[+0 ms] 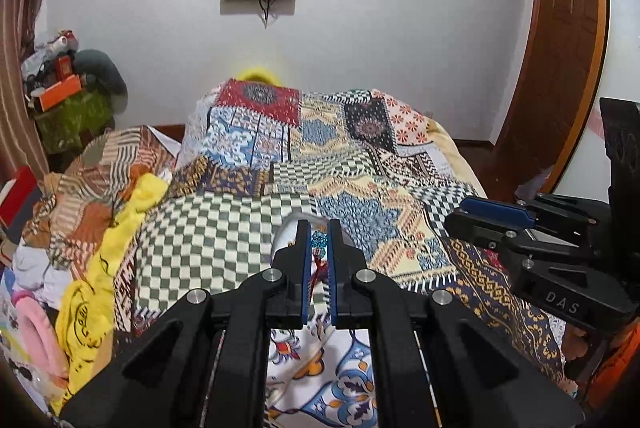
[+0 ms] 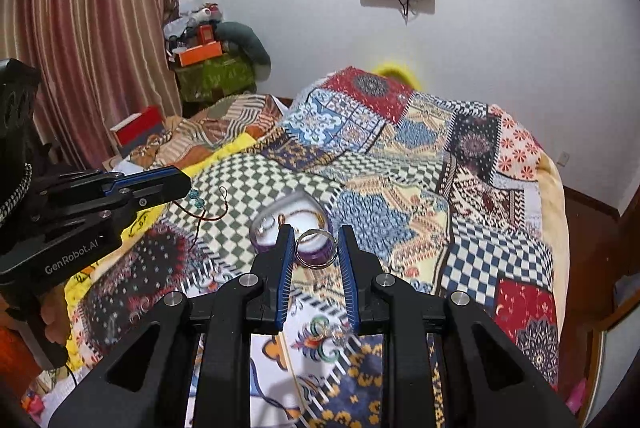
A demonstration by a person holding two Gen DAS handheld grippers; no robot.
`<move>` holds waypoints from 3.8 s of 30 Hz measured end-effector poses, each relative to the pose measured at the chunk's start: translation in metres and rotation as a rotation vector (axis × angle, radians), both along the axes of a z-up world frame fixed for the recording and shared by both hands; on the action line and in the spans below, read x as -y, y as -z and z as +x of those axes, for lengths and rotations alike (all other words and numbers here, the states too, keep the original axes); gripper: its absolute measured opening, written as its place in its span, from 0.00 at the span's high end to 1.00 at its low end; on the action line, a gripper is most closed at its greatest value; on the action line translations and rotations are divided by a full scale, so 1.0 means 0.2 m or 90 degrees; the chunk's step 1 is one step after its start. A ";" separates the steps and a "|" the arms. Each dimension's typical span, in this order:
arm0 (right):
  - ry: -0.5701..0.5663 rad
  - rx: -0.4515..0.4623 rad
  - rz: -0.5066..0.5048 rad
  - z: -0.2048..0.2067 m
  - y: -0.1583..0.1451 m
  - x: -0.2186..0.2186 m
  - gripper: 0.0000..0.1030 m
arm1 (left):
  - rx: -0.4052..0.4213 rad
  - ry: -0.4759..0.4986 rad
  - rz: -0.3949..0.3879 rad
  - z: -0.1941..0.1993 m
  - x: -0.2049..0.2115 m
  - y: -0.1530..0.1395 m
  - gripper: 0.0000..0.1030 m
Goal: Organize jewelry
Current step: 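Carry the rings and the strand in both tools over the heart tin, then lower both items into the tin and open both tools, then withdraw both tools from the tin toward the remaining jewelry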
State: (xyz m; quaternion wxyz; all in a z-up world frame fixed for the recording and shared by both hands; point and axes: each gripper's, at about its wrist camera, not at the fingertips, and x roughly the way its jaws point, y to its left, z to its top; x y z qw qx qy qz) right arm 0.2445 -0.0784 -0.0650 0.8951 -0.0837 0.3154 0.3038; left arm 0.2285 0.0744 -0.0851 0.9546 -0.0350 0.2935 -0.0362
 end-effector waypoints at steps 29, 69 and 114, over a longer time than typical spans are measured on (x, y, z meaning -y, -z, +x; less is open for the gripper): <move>0.001 -0.059 -0.015 0.38 0.17 -0.19 0.81 | -0.038 0.005 -0.079 0.46 -0.15 0.14 0.95; -0.048 -0.245 -0.056 0.59 0.41 -0.37 0.80 | -0.145 0.004 0.001 0.47 -0.19 0.44 0.72; 0.047 -0.084 -0.092 -0.02 0.12 0.18 0.72 | -0.131 0.050 0.011 -0.07 0.14 0.26 0.62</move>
